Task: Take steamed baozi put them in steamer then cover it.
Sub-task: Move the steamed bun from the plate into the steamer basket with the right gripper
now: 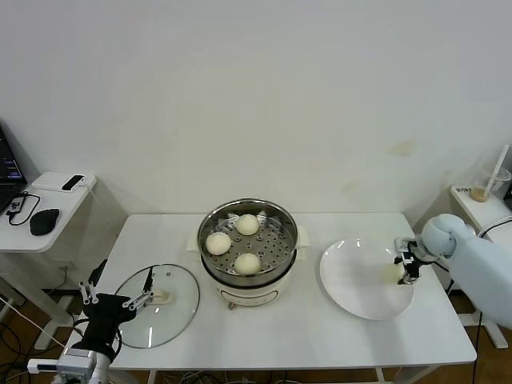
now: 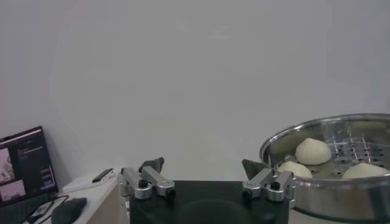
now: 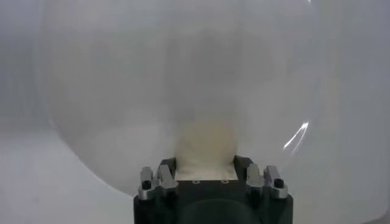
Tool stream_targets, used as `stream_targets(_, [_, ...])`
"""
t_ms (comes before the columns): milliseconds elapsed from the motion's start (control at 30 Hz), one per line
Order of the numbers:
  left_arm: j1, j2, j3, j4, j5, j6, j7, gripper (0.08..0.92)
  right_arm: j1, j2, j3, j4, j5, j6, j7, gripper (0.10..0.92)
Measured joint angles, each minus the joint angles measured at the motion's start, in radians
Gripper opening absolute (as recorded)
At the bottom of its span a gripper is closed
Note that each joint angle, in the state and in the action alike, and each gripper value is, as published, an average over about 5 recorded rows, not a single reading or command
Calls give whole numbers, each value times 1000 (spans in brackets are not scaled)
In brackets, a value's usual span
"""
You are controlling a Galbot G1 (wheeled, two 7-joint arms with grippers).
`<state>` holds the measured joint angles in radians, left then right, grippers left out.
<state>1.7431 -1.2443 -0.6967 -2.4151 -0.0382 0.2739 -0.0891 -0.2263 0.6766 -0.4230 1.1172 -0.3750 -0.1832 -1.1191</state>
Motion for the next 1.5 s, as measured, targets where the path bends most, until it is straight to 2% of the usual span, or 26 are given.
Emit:
stream_targets(533, [-22, 7, 18, 20, 5, 1, 0, 823, 357, -32, -232, 177, 211, -81, 5, 617])
stream_targets(1000, [-37, 4, 23, 28, 12, 3, 0, 823, 662, 138, -495, 295, 447, -196, 79, 624])
stream_targets(1267, [-35, -8, 17, 28, 13, 3, 1, 823, 673, 253, -574, 290, 557, -275, 142, 628])
stream_targets(1500, [-39, -13, 16, 33, 12, 1, 1, 823, 620, 317, -600, 263, 596, -339, 185, 628])
